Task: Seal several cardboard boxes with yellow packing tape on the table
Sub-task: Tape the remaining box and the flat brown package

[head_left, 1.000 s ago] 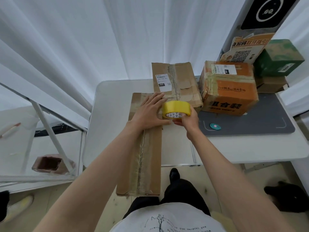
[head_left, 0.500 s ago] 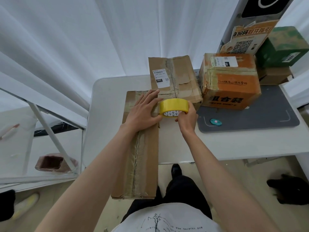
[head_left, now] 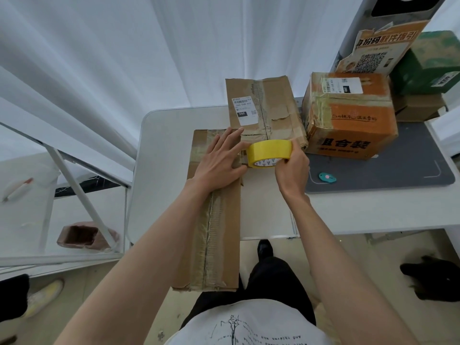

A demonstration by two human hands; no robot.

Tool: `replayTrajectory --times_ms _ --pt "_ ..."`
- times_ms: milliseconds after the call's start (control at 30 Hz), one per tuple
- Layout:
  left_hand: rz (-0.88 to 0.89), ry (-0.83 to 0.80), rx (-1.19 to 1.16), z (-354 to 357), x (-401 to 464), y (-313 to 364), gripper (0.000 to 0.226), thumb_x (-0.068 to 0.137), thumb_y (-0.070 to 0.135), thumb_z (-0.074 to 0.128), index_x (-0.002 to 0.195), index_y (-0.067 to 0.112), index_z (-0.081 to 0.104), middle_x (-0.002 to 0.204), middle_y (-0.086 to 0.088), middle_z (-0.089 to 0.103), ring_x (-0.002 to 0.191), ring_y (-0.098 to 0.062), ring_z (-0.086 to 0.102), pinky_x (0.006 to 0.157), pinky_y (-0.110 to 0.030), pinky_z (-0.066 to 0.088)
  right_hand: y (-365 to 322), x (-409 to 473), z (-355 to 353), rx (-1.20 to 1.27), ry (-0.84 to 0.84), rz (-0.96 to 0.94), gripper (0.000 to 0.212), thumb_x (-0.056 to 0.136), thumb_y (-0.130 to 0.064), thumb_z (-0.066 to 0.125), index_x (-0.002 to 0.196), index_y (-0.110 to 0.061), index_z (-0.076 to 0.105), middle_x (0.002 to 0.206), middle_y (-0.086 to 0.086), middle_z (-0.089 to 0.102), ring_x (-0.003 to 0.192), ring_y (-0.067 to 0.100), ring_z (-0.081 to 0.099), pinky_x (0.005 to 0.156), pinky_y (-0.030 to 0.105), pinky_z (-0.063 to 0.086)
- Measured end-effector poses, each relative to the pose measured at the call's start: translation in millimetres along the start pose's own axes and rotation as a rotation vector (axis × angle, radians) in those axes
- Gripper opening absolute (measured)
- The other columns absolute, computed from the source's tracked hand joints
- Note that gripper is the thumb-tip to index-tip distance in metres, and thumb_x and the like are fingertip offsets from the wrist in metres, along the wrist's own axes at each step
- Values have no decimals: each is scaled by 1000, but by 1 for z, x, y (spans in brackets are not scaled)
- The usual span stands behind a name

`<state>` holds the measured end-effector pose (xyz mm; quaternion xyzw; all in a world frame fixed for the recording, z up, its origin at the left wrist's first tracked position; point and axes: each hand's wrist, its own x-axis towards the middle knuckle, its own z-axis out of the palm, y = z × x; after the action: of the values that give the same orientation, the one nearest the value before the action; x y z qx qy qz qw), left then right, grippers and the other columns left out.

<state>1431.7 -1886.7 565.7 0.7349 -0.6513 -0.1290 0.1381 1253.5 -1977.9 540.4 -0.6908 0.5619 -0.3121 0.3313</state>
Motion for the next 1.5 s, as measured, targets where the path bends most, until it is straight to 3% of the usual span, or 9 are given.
replayTrajectory --times_ms 200,433,533,700,833,967,1033,1167,1500 --pt "1 -53 53 0 1 2 65 87 45 38 153 42 36 170 7 4 157 -18 -8 127 -43 -4 6 0 -9 -28 -47 42 25 86 6 47 98 -14 53 91 7 62 82 25 57 65 36 40" --pt "-9 34 -46 2 -1 -3 73 81 48 51 151 32 34 167 9 20 157 -14 4 127 -44 7 27 -9 31 535 -260 483 26 98 1 47 98 -22 59 97 22 68 62 26 66 53 30 55" --pt "-1 39 -47 3 0 -5 69 81 50 50 147 32 39 166 10 21 156 -13 5 127 -44 8 36 -14 47 668 -288 566 14 98 -4 55 107 -14 59 97 23 67 61 24 66 54 29 55" --pt "10 20 -4 4 1 -4 60 82 53 46 140 36 47 167 10 18 157 -15 3 127 -44 6 50 -13 34 695 -448 523 31 97 -9 60 127 -11 50 108 17 67 75 22 72 61 29 57" --pt "13 23 7 4 2 -3 60 82 54 44 138 35 49 167 10 17 157 -15 2 127 -42 4 72 -3 18 609 -682 491 47 94 6 44 133 -21 50 124 9 63 101 27 71 77 36 60" --pt "1 38 7 4 1 -3 58 81 52 46 136 35 51 167 12 17 156 -14 3 127 -41 4 113 25 14 383 -193 625 48 91 10 36 129 -12 56 134 16 56 96 21 60 78 32 53" --pt "-3 35 13 4 3 -2 57 81 52 45 135 34 51 167 12 18 156 -14 3 127 -41 4 132 40 7 157 -47 612 45 95 5 44 136 -11 55 146 12 46 109 24 55 88 31 48" --pt "-9 31 24 4 4 0 57 81 52 46 134 33 52 167 12 18 156 -14 3 127 -41 3 159 63 -6 -271 -141 588 54 98 -7 54 151 -16 44 165 5 20 140 37 33 109 40 39" --pt "-21 25 50 4 5 3 54 81 52 47 132 34 53 167 12 18 156 -13 3 127 -42 4 190 54 -12 -481 -360 478 53 100 -5 53 150 -16 41 151 18 25 119 47 51 99 46 44"
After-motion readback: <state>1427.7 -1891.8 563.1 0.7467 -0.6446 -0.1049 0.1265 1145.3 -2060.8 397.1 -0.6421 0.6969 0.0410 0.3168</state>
